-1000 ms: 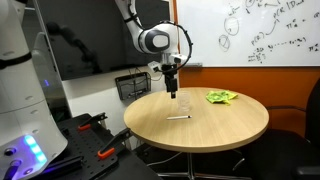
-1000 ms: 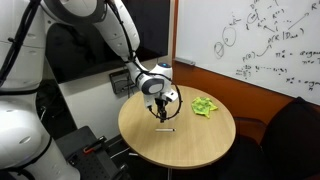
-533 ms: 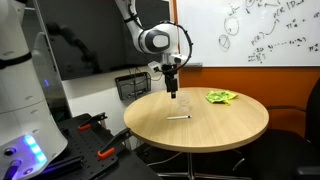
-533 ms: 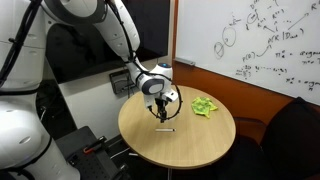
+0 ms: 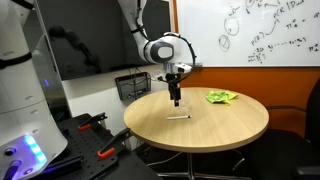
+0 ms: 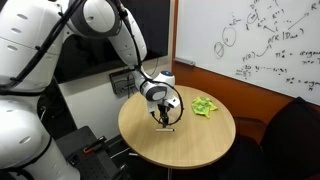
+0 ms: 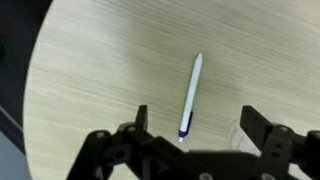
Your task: Put the pen in the mug
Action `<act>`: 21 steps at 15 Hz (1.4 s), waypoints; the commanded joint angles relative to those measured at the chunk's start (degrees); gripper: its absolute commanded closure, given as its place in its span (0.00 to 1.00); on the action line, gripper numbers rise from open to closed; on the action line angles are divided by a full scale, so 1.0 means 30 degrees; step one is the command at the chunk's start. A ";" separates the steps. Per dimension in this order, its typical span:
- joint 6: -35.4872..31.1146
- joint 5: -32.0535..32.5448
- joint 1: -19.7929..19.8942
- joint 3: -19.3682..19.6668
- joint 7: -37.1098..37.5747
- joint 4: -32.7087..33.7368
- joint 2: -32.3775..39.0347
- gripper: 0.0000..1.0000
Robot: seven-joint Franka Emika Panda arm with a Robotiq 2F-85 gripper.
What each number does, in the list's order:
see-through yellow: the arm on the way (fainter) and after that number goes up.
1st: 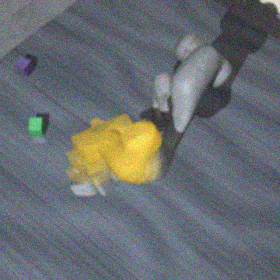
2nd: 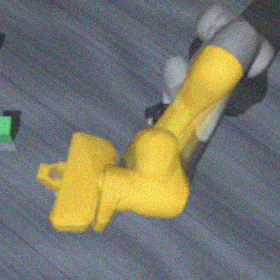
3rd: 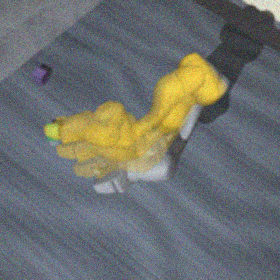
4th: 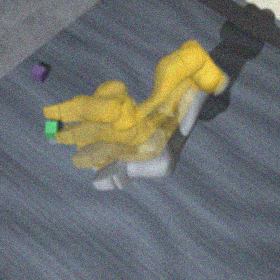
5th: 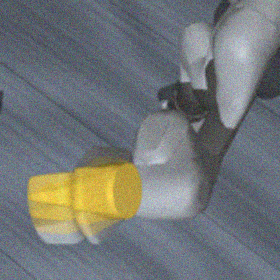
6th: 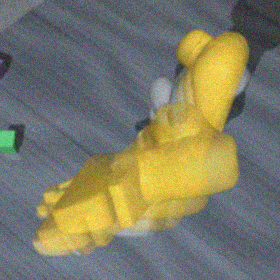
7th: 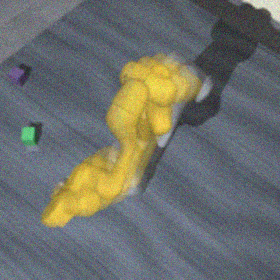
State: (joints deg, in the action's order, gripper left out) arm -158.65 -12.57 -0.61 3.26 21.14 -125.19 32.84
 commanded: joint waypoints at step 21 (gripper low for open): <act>-0.0110 -0.0622 -0.0495 0.1002 0.0982 0.5694 0.6021 0.78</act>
State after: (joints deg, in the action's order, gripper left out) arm -160.17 -14.16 -0.80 5.15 22.92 -109.06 50.51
